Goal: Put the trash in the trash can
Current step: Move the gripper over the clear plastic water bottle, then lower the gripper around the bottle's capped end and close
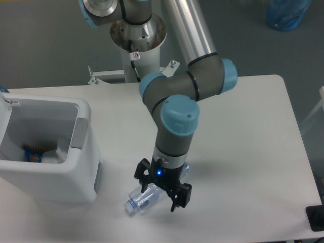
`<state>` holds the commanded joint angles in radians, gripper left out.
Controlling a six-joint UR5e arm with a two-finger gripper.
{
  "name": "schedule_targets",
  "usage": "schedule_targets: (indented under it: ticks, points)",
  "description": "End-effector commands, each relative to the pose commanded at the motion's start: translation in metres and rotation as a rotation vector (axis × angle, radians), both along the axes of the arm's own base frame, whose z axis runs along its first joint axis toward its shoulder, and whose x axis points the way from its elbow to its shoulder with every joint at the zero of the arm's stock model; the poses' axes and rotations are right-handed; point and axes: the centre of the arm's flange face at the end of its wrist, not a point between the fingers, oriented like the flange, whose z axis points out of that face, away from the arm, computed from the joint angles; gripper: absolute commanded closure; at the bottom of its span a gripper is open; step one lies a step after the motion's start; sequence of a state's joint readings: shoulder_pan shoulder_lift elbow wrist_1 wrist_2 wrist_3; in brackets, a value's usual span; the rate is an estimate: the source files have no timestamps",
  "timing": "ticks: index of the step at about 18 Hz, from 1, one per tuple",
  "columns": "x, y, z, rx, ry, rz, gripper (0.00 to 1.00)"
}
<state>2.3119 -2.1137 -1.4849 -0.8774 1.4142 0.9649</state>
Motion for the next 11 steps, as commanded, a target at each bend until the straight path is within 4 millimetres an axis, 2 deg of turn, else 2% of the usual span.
schedule_targets:
  ticks: [2,4,11]
  points:
    - [0.005,0.003,-0.005,-0.013,-0.008,-0.007,0.0]
    - [0.02,0.007,-0.013,-0.027,-0.016,-0.028,0.0]
    - [0.034,0.005,-0.037,-0.068,-0.036,-0.055,0.0]
